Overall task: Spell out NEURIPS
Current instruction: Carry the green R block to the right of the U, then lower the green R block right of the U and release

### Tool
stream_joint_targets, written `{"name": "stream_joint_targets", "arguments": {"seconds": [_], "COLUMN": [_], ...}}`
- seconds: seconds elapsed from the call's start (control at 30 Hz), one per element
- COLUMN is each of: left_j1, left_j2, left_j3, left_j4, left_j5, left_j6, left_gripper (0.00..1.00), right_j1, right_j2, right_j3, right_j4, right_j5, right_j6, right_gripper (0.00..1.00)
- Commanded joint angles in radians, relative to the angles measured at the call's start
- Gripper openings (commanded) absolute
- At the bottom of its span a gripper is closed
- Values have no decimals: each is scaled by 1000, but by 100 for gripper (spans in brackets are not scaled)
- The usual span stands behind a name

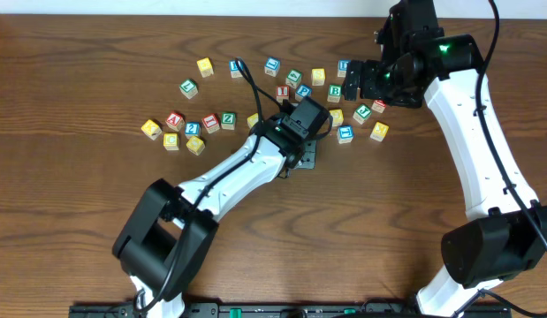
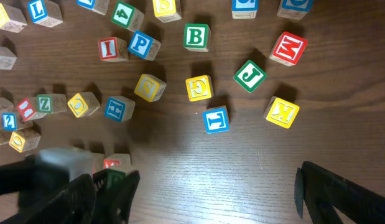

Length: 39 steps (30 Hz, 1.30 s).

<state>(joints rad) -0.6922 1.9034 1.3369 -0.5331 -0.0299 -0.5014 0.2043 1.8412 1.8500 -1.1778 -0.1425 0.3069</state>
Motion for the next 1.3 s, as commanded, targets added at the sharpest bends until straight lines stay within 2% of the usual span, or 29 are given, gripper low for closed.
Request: {"name": "stream_joint_targets", "arguments": {"seconds": [0.0,0.27,0.7,0.83,1.27], "left_j1": [1,1,2,2,2], "left_j2": [44,111,113,113,113], "left_j3": [-9,-9,-9,-9,-9], "left_j4": [10,35,22,11,6], "left_j5": [-20,-20,-25,-51,-62], "left_j6": [-36,-51,-58,-96,-69], "left_gripper": [27,27,27,27,29], "right_j1": [7,7,7,7,7], "right_j2": [-6,-6,-6,-6,-6], "right_j3": [-6,-6,-6,-6,-6], "right_j4": [-1,-1,-1,-1,-1], "right_j5": [-6,-6,-6,-6,-6], "right_j6": [10,10,10,10,10], "right_gripper": [99,99,99,99,99]}}
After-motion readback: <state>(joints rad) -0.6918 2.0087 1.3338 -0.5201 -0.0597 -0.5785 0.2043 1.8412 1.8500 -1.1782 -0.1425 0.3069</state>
